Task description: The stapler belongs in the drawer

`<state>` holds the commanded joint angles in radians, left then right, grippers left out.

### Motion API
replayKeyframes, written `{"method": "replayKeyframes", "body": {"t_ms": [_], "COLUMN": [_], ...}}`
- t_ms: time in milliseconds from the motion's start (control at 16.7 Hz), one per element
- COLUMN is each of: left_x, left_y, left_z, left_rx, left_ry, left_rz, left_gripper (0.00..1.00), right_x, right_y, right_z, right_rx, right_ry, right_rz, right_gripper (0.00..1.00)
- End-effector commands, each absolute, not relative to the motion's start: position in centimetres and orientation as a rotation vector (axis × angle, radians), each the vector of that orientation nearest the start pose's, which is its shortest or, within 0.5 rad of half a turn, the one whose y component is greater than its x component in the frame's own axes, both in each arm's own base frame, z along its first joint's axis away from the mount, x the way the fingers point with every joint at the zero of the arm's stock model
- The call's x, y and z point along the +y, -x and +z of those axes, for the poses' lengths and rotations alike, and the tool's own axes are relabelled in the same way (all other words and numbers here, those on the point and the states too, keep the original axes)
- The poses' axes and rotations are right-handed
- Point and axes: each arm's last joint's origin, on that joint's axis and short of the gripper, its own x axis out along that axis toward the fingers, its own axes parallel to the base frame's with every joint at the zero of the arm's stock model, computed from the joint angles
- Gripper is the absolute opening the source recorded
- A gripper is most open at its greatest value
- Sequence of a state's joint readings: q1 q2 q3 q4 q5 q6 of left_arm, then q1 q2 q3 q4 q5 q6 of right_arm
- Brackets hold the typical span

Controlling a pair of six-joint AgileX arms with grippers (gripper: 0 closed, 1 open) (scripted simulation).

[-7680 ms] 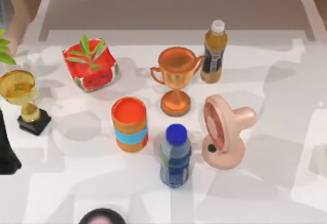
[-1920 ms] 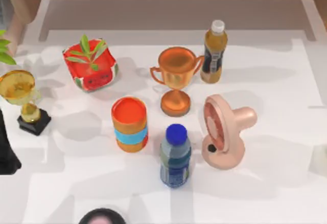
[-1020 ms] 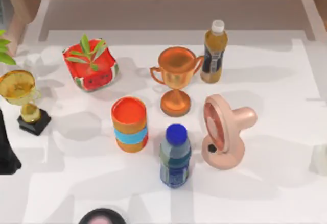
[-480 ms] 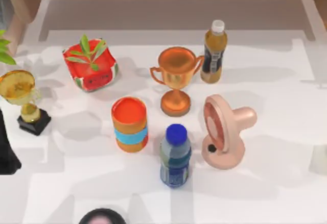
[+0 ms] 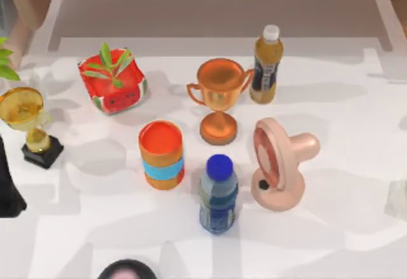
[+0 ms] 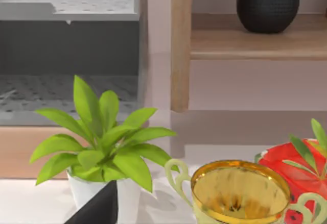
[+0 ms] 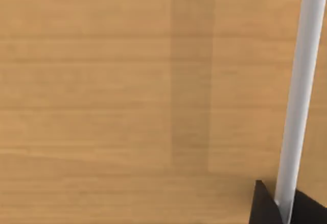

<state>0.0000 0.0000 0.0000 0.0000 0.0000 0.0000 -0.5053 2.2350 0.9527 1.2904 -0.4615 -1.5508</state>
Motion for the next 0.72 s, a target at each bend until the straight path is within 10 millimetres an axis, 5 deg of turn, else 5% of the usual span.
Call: {"method": "replayKeyframes", "body": {"t_ms": [420, 720], "left_x": [-0.1, -0.1], "left_y": [-10.6, -10.6], "left_z": [16.0, 16.0], "left_rx": [0.0, 0.0], "left_ry": [0.0, 0.0], "left_rz": [0.0, 0.0], "left_gripper": [1.0, 1.0], "right_x": [-18.4, -18.7], "right_y": [-37.6, -41.9], "right_z": [8.6, 9.0], "right_rx": [0.027, 0.016], "right_ry": [1.559, 1.566], "right_rz": [-0.007, -0.024], "right_gripper": [0.0, 0.0]}}
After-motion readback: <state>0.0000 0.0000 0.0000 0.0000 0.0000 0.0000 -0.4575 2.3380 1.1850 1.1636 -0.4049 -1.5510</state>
